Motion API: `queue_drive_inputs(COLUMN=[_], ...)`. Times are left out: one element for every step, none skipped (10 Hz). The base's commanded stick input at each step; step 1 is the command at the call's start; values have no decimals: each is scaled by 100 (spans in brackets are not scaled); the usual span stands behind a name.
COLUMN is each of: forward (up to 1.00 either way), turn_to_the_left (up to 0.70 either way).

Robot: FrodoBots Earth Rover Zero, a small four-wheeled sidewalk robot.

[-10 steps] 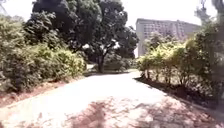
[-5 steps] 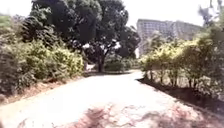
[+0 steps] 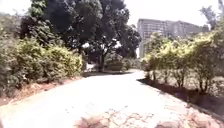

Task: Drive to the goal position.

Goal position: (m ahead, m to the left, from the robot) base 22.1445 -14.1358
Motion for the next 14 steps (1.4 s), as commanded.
queue_drive_inputs(forward=[70,70,70,70,70,70,70,70,70,70,70,70,70,70], turn_to_the_left=[0,0,0,0,0,0,0,0,0,0,0,0,0,0])
